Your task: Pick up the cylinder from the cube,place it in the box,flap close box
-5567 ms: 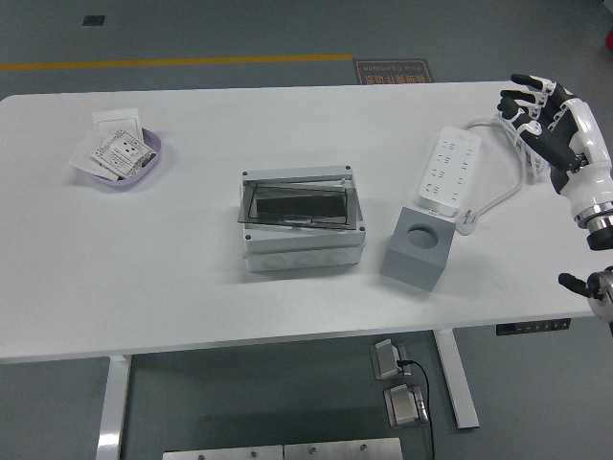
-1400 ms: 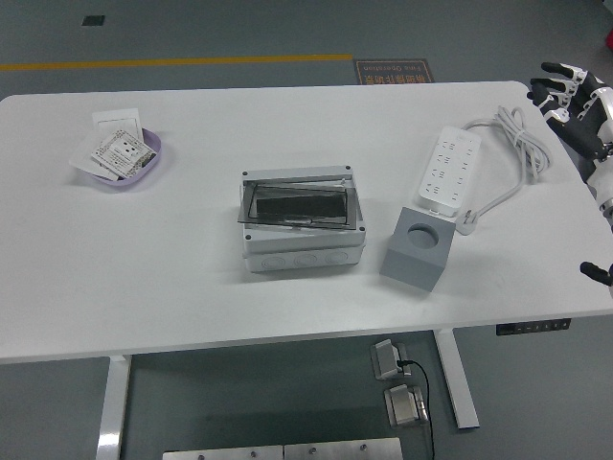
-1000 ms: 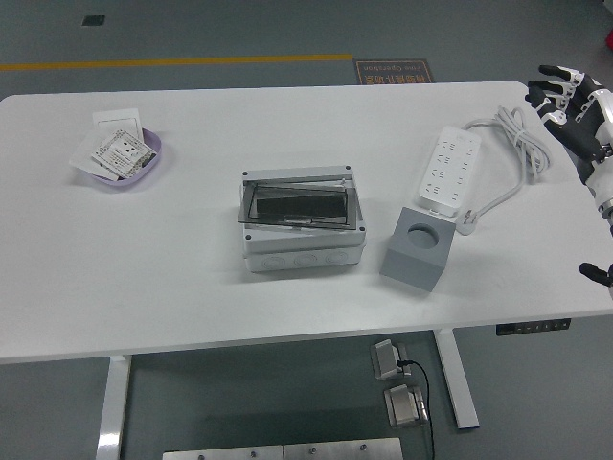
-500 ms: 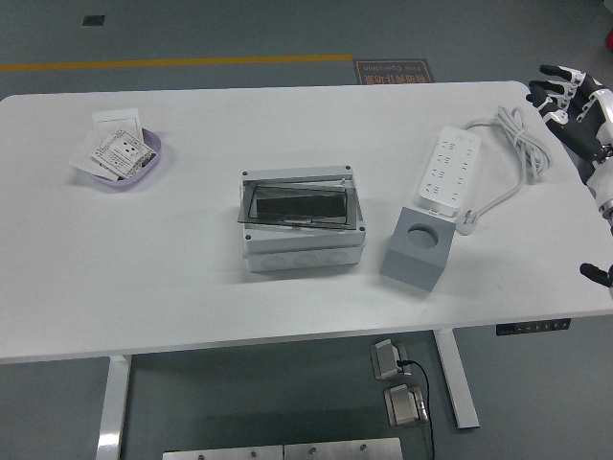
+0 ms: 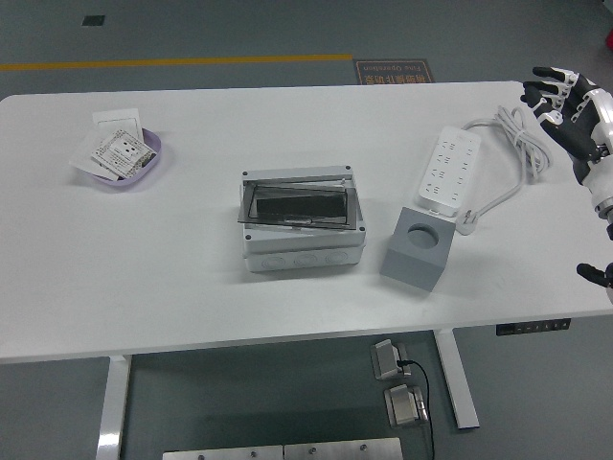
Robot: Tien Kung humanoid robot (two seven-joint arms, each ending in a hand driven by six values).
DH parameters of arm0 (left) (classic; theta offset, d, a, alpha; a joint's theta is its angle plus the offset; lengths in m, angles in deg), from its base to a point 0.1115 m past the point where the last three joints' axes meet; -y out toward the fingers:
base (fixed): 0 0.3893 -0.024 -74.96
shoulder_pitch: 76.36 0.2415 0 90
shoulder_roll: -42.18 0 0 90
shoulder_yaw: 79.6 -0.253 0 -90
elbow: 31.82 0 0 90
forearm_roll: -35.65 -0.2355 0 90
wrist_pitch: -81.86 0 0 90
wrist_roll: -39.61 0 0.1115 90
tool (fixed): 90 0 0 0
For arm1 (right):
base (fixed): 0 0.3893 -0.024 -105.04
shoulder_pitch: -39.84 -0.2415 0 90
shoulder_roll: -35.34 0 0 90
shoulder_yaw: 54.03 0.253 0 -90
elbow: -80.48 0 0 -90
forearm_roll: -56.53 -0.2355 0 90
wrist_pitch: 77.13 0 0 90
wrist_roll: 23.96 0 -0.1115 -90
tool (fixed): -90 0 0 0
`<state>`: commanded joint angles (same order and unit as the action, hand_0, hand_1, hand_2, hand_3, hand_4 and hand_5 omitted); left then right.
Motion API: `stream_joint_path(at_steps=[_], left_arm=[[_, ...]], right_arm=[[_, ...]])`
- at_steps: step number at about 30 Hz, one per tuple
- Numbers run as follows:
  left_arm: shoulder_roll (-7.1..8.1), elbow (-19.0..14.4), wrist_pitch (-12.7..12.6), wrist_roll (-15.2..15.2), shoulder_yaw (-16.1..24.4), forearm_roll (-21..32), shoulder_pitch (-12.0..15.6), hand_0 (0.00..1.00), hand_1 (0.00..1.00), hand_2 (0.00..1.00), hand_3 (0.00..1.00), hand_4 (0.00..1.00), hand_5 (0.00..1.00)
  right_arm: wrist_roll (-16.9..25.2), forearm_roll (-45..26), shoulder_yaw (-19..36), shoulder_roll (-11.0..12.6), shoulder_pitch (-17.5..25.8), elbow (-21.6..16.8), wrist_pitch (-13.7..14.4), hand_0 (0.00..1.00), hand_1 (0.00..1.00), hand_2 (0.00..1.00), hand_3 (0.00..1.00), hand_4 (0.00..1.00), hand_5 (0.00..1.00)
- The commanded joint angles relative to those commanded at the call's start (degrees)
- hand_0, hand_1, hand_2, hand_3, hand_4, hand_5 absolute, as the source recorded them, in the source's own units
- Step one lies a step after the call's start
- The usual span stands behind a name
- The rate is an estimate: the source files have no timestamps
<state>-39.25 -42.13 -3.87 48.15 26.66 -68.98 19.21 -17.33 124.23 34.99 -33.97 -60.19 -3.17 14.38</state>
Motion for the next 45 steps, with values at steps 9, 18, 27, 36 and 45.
stream_joint_path(at_steps=[9,18,27,36,45], left_arm=[[-0.38,0.0,-0.1,0.0,0.6,-0.1,0.0,0.584,0.628,0.626,0.659,0.737,0.352],[-0.21,0.0,-0.1,0.2,-0.7,1.1,-0.2,0.584,0.628,0.626,0.661,0.738,0.353],[-0.09,0.0,-0.1,0.2,0.1,0.3,-0.1,0.585,0.627,0.625,0.66,0.737,0.354],[-0.22,0.0,-0.1,0.1,0.1,0.4,0.1,0.585,0.627,0.625,0.659,0.735,0.353],[-0.19,0.0,-0.1,-0.1,0.3,0.2,-0.2,0.585,0.627,0.625,0.659,0.735,0.352]], right_arm=[[0.2,0.0,-0.8,0.3,-0.5,0.1,0.1,0.756,0.649,0.658,0.678,0.755,0.386],[0.3,0.1,-1.1,-0.1,-0.3,0.3,0.2,0.754,0.649,0.656,0.675,0.752,0.395],[0.2,0.2,-1.1,-0.5,0.0,0.3,0.3,0.754,0.648,0.655,0.674,0.75,0.402],[0.4,-0.1,0.2,-0.4,0.5,0.0,0.5,0.755,0.647,0.655,0.672,0.747,0.408],[0.5,-0.2,1.3,-0.5,0.8,-0.2,0.8,0.754,0.648,0.655,0.672,0.746,0.408]])
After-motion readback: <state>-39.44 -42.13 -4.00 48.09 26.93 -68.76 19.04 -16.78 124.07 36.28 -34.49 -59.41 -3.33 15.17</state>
